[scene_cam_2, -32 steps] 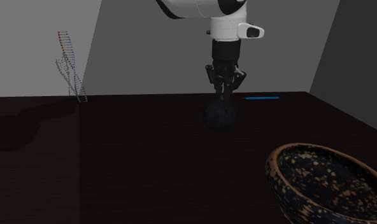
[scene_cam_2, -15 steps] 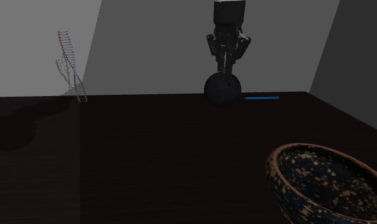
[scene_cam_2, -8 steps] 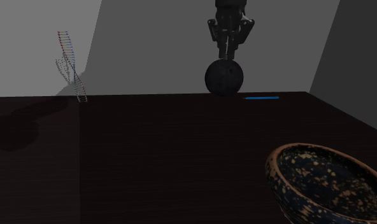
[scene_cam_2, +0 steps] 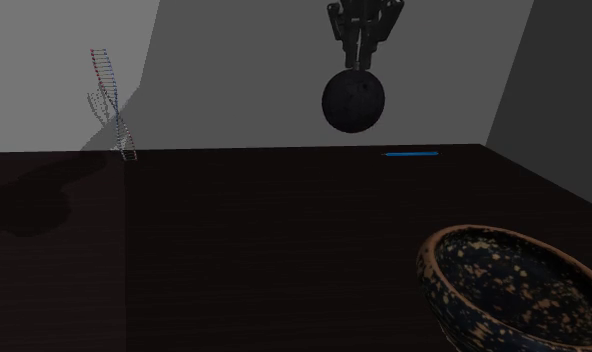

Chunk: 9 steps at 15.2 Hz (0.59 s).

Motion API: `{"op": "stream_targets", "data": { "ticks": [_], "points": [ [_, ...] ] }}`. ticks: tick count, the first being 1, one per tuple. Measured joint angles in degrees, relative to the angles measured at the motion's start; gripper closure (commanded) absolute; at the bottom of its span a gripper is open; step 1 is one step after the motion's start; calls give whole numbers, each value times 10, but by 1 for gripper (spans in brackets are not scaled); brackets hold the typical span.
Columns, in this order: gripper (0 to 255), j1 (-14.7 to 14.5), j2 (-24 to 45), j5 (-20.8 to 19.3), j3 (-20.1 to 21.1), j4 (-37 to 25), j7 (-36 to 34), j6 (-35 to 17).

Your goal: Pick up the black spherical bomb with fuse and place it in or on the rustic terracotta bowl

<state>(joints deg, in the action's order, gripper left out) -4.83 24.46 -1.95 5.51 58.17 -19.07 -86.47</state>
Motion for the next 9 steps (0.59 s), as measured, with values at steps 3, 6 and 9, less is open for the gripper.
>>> {"op": "stream_targets", "data": {
  "ticks": [3, 6, 9],
  "points": [
    [255, 10, -12, 3, -3, 3, 12, 9],
    [255, 35, -64, 12, -10, 75, 41, -11],
    [255, 62, -98, 20, -22, 115, 77, -17]
  ]
}}
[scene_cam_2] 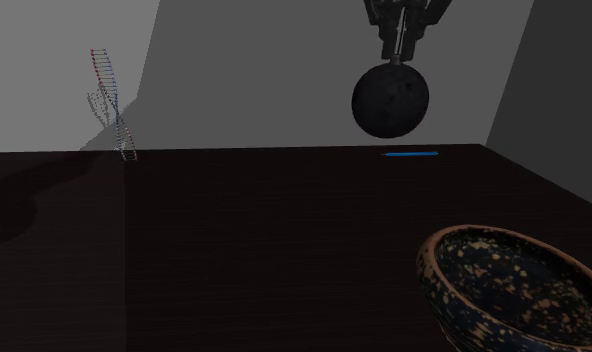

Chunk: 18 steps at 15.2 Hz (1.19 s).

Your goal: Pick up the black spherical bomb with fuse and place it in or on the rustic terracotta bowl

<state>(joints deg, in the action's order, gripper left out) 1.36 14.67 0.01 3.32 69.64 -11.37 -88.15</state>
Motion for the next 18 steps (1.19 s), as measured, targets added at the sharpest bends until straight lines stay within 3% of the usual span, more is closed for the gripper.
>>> {"op": "stream_targets", "data": {
  "ticks": [4, 10, 18],
  "points": [
    [255, 33, -53, 9, -18, 69, 49, -15],
    [255, 76, -97, 18, -49, 116, 123, -16],
    [255, 129, -121, 25, -95, 138, 221, -10]
  ]
}}
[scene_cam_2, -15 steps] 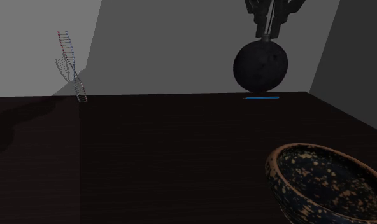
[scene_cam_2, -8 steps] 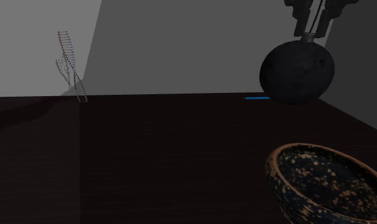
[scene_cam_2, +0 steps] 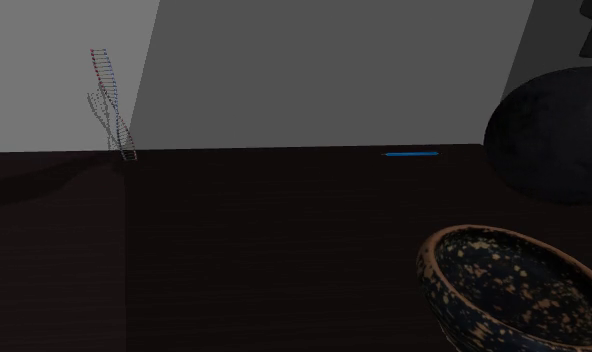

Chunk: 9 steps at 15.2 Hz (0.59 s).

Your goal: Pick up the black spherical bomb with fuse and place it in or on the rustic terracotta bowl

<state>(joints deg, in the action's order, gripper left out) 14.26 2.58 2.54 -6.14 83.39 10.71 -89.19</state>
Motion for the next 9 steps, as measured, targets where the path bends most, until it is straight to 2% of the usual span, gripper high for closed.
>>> {"op": "stream_targets", "data": {
  "ticks": [9],
  "points": [
    [255, 1, -21, -2, -1, 96, 6, -75]
  ]
}}
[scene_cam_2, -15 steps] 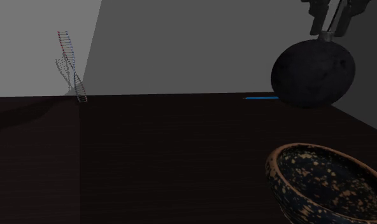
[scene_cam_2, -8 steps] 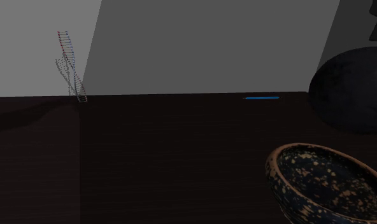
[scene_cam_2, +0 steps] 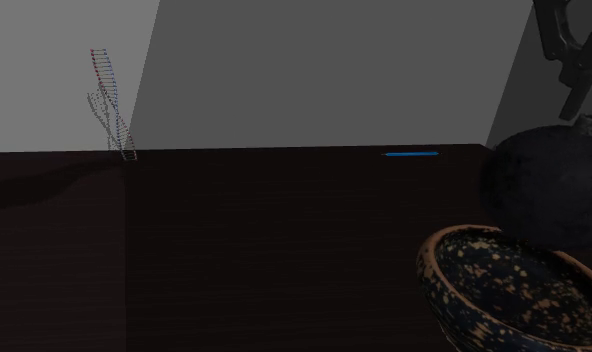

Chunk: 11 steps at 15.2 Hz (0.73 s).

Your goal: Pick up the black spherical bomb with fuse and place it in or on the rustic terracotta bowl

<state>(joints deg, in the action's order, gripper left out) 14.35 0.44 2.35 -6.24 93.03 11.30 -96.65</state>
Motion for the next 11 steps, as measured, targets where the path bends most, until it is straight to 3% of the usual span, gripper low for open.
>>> {"op": "stream_targets", "data": {
  "ticks": [11],
  "points": [
    [255, -1, -6, 0, 1, 79, 1, -73]
  ]
}}
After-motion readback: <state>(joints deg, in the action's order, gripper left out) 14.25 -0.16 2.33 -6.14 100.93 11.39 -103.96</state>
